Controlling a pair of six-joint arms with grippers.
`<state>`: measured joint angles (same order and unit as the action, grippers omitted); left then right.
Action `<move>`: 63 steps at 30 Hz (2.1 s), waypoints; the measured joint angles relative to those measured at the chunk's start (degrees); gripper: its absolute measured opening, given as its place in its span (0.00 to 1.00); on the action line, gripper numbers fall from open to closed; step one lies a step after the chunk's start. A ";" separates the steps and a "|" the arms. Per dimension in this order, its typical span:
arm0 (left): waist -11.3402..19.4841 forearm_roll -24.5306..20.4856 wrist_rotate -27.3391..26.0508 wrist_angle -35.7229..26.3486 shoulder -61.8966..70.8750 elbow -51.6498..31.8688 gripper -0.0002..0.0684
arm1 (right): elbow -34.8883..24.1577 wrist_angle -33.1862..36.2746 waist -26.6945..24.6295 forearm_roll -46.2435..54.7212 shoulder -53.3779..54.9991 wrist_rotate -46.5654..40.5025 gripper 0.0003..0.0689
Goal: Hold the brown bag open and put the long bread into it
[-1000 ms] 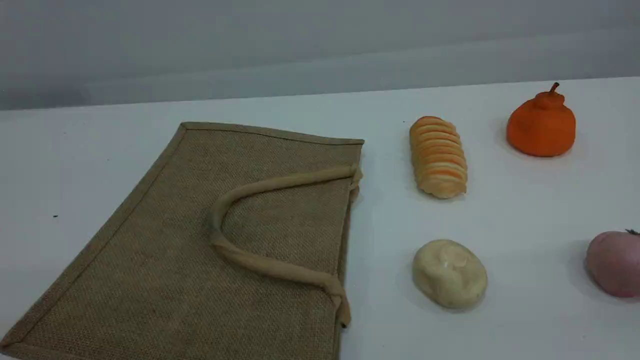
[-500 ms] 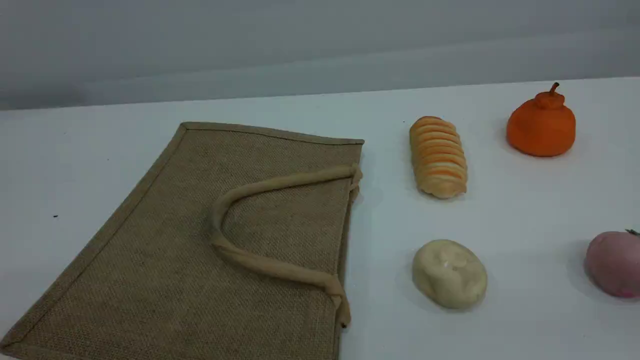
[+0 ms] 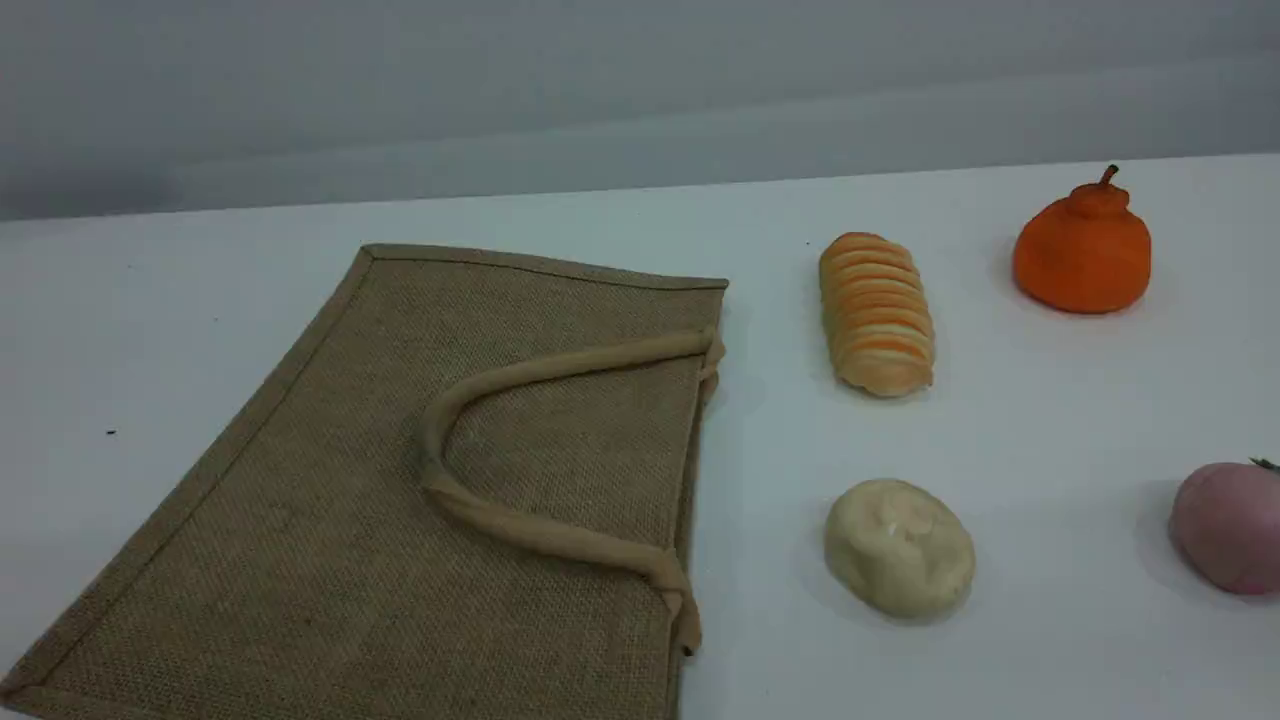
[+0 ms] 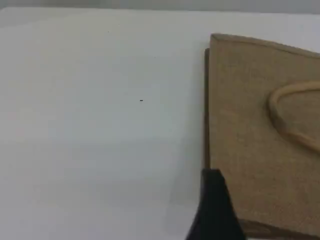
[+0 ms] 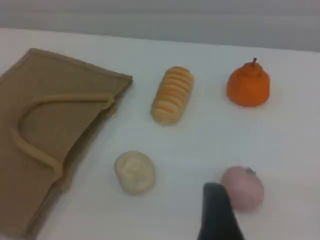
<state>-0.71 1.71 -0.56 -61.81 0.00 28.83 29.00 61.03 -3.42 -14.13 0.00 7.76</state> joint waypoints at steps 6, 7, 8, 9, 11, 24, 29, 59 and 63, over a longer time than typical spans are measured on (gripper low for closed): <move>0.00 0.00 0.00 0.00 0.15 0.00 0.64 | 0.00 -0.02 0.00 -0.06 0.00 0.00 0.56; 0.00 0.00 0.00 0.00 0.47 0.00 0.64 | 0.00 -0.02 0.00 -0.06 0.00 0.00 0.56; 0.00 0.00 0.00 0.00 1.00 0.22 0.64 | 0.06 -0.26 0.00 -0.19 0.00 0.00 0.56; 0.00 0.12 0.00 -0.07 1.74 0.59 0.64 | 0.38 -0.35 0.00 -0.76 0.00 0.00 0.56; 0.00 1.06 0.56 -0.07 3.53 2.01 0.64 | 1.38 -1.58 0.00 -3.01 1.13 0.00 0.56; 0.00 5.82 0.56 8.49 35.53 11.93 0.64 | 4.79 -17.52 0.00 -19.66 31.13 12.50 0.56; 0.00 6.38 0.56 16.35 50.67 11.99 0.64 | 4.79 -23.85 0.00 -29.80 44.83 21.42 0.56; -12.70 28.35 -16.95 32.56 113.59 34.68 0.64 | 9.89 -34.10 5.30 -66.28 81.52 51.06 0.56; -13.28 28.30 -16.70 31.93 117.65 37.42 0.64 | 9.89 -34.07 5.30 -66.28 82.43 51.44 0.56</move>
<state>-13.99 30.02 -17.27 -29.89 117.65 66.25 38.89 26.95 1.89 -80.40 82.43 59.20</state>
